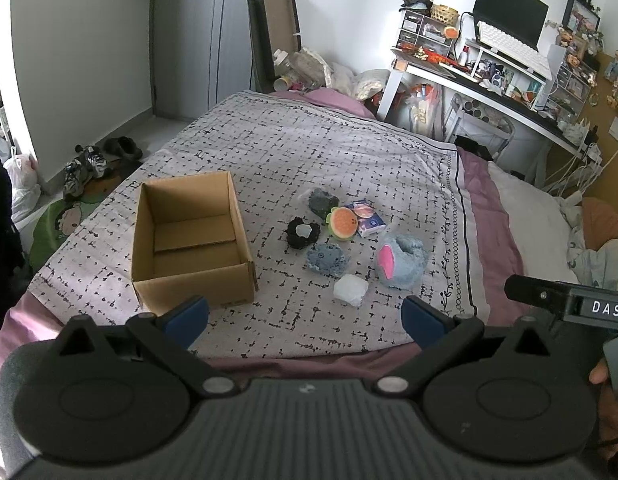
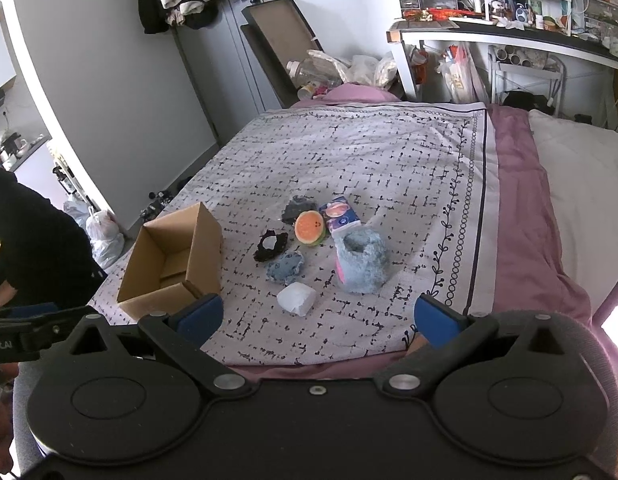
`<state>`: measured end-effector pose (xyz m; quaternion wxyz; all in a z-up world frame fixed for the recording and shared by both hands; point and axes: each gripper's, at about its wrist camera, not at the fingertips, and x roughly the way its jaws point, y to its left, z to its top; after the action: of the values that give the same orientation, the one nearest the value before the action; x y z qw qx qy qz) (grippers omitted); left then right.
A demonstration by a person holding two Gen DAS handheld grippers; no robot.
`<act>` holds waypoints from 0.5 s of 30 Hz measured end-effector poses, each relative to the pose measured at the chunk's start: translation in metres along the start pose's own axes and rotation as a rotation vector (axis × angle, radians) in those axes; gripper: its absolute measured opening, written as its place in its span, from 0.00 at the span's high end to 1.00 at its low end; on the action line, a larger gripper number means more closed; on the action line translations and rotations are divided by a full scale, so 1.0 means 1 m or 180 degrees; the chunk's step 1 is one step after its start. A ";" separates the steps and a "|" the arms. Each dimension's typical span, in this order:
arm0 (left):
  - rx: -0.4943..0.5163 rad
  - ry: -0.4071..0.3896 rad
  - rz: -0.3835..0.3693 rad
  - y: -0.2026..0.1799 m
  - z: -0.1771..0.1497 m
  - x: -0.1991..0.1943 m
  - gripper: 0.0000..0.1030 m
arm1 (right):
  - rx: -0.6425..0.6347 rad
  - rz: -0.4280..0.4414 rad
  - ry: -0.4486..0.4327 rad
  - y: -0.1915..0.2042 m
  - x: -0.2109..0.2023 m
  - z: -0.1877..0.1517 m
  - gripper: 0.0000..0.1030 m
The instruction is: Organize soft objects
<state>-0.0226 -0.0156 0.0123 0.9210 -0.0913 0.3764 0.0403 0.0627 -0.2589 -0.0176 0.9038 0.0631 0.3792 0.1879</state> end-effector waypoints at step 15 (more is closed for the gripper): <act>-0.0043 0.0004 0.0000 0.005 0.004 -0.001 0.01 | -0.0056 -0.0075 -0.0008 0.002 -0.001 -0.002 0.00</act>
<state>-0.0215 -0.0098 0.0150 0.9202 -0.0975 0.3768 0.0427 0.0596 -0.2574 -0.0176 0.9070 0.0509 0.3772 0.1805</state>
